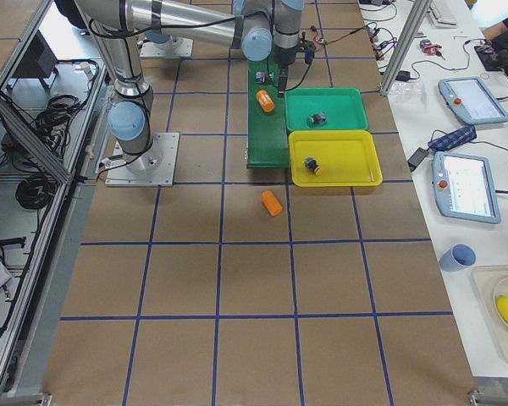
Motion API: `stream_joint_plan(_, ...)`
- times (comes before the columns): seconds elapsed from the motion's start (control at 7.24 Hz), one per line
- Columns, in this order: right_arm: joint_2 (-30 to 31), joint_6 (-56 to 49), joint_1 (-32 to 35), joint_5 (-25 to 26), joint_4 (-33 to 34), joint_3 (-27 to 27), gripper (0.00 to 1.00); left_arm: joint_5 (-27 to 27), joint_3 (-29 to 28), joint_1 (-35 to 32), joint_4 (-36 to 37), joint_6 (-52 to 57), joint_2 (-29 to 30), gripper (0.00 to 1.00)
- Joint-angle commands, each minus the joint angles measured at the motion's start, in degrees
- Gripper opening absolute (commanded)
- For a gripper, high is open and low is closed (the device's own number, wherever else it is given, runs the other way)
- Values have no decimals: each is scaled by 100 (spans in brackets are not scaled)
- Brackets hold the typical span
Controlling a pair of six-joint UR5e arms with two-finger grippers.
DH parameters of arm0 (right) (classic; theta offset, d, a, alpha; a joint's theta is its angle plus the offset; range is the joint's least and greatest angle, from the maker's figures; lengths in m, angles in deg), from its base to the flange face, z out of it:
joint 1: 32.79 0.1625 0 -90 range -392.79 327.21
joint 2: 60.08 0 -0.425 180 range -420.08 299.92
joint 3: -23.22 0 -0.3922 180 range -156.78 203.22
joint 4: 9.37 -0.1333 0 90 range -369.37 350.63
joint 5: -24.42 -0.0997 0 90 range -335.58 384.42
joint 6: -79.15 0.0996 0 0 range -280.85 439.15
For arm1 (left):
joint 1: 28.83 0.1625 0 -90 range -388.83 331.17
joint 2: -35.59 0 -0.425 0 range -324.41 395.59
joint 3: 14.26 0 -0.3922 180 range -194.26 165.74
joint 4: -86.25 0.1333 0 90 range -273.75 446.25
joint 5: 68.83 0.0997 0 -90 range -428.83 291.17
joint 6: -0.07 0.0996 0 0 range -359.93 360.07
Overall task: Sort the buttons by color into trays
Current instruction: 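Set the yellow-cap button on the belt and raise the left gripper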
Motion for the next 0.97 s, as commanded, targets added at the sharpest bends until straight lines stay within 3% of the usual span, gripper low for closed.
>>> stream_joint_plan(0.0, -7, 16, -2, 13, -2, 9, 100, -5, 128, -33, 270, 0, -17, 100)
stream_joint_plan(0.14, 54, 7, 7, 14, -28, 122, 100, -22, -133, 54, 263, 18, -174, 100)
stream_joint_plan(0.41, 98, -11, 7, 13, 6, 325, 100, 13, -1456, 99, -1539, 26, -386, 100)
stream_joint_plan(0.69, 81, 15, 7, -21, 50, 369, 100, 56, -1804, -146, -1987, 18, -667, 100)
stream_joint_plan(0.83, 72, 15, 50, -39, 137, 413, 100, 544, -1857, -313, -1979, 0, -712, 100)
